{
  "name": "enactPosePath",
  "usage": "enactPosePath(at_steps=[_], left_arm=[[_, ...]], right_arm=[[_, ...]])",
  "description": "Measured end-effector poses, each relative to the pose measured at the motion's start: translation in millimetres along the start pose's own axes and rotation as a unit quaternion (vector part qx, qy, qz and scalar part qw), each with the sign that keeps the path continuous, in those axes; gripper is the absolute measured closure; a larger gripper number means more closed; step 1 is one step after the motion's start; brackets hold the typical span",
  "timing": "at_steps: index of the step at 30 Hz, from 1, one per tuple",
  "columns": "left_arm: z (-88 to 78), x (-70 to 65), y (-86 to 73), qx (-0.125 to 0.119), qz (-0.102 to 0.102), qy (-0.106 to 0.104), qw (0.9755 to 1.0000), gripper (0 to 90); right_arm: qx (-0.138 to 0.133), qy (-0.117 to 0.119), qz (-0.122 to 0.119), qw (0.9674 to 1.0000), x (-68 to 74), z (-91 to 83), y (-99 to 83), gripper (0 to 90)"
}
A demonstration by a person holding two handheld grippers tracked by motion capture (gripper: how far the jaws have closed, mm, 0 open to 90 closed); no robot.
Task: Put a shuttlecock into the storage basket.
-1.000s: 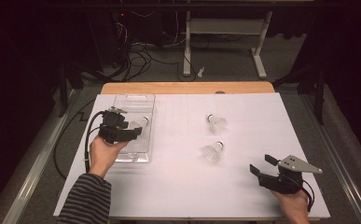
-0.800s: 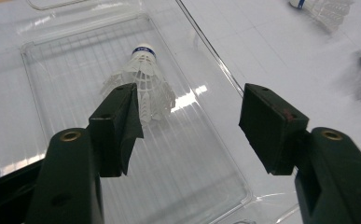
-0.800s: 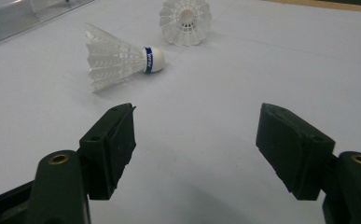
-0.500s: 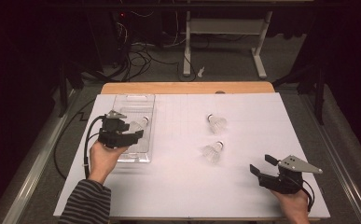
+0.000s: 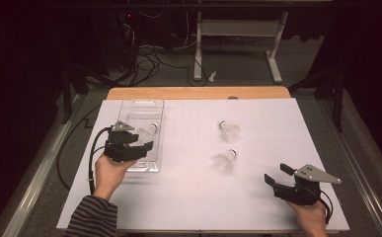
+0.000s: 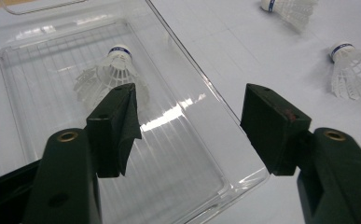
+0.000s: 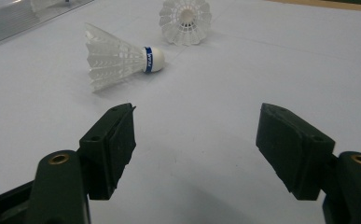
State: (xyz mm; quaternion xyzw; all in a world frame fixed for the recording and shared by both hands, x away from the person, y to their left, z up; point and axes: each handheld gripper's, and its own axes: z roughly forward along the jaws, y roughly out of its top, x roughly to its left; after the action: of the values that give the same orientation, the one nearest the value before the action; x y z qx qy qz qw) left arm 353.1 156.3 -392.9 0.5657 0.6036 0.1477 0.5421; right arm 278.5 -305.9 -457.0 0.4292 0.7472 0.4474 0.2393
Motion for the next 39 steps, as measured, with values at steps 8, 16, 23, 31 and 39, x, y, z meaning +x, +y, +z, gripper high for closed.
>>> enactPosePath(at_steps=[8,16,23,31,39], left_arm=[[-3.7,-0.9,-5.3,-0.002,-0.003,-0.008,1.0,37.4],[-8.2,-1.1,-9.0,-0.003,-0.007,-0.015,0.9999,37.4],[-14.3,-1.2,-14.0,-0.007,-0.013,-0.025,0.9996,37.3],[-19.2,-1.3,-20.0,-0.01,-0.013,-0.029,0.9995,37.2],[-22.9,-0.6,-25.2,-0.013,-0.014,-0.031,0.9993,37.2]], right_arm=[[-0.001,-0.001,0.0,1.0,0.0,-0.2,0.0,28.9],[-0.001,-0.001,0.0,1.0,0.0,-0.2,0.0,28.9],[0.0,-0.001,-0.001,1.0,0.0,-0.2,0.0,28.9],[-0.001,-0.001,-0.001,1.0,0.3,-0.3,0.0,28.9],[-0.001,-0.001,0.0,1.0,0.5,-0.6,0.1,28.9]])
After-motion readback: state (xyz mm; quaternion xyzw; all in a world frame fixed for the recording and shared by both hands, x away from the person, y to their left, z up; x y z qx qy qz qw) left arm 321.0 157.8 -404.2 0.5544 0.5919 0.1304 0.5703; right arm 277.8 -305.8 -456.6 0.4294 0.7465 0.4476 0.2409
